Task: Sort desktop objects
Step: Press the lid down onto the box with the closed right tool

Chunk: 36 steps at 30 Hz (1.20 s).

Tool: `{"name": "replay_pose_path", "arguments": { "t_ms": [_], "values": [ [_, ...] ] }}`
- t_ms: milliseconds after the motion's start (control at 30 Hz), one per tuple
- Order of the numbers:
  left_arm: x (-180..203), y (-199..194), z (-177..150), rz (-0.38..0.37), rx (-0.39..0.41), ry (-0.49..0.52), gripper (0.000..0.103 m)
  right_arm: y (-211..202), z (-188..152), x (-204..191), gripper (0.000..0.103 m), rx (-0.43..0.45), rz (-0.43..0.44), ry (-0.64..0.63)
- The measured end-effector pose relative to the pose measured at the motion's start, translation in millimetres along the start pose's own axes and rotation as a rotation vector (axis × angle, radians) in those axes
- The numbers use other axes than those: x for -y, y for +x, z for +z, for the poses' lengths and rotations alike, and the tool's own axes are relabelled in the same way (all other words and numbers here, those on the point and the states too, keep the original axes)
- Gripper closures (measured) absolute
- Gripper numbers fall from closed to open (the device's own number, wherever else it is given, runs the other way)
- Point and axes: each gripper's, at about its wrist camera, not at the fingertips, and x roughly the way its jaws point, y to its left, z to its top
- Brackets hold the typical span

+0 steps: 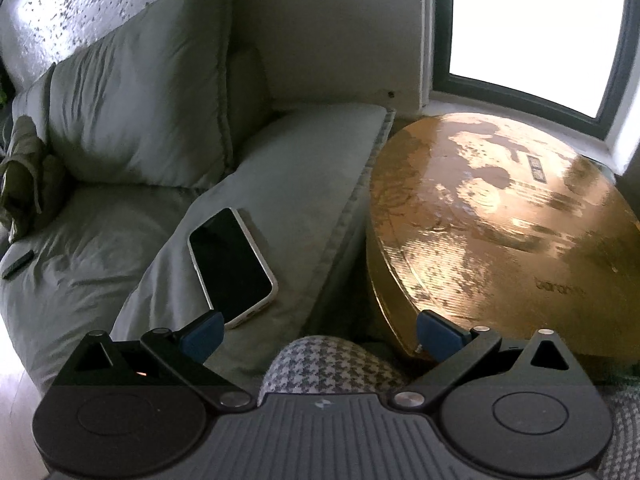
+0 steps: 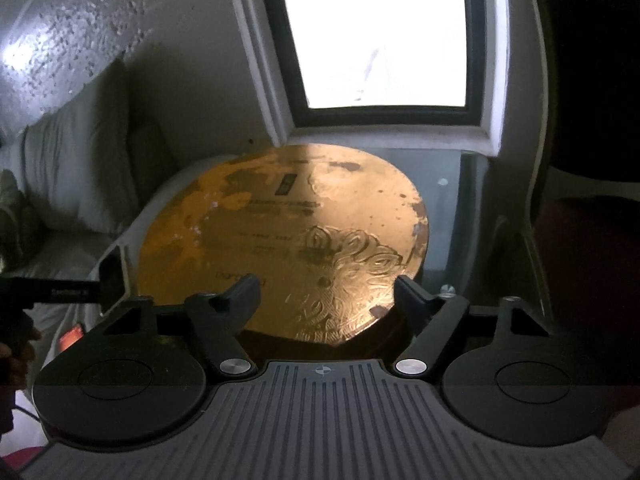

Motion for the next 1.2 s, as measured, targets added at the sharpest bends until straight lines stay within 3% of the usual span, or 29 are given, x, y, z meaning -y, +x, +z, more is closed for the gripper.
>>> {"name": "replay_pose_path", "arguments": {
  "t_ms": [33,100,167,400,667,967,1033,1100,1200],
  "values": [
    [-1,3,2,0.0,-0.006,-0.006,0.001,2,1,-1,0.048,-0.006,0.002,-0.001],
    [-3,9,7,0.003,-0.014,-0.022,0.001,7,3,-2,0.084,-0.018,0.005,-0.003],
    [-4,16,13,0.007,-0.017,-0.041,0.001,11,4,-3,0.09,-0.03,0.009,-0.005],
    [-2,43,24,-0.046,-0.047,-0.064,0.001,27,11,-8,0.082,-0.071,0.021,-0.012],
    [-8,58,25,-0.027,-0.049,-0.109,0.0,37,17,-13,0.081,-0.103,0.019,-0.024],
    [-3,61,27,0.013,-0.064,-0.063,0.002,38,24,-20,0.081,-0.107,0.021,-0.041],
    [-1,55,28,0.008,-0.044,-0.044,0.002,38,24,-20,0.074,-0.11,0.016,-0.041],
    [2,51,29,-0.009,-0.031,-0.027,0.002,40,24,-18,0.061,-0.119,-0.003,-0.033],
    [4,52,30,0.002,-0.032,-0.025,0.002,46,24,-11,0.061,-0.131,-0.026,-0.018]
  ]
}}
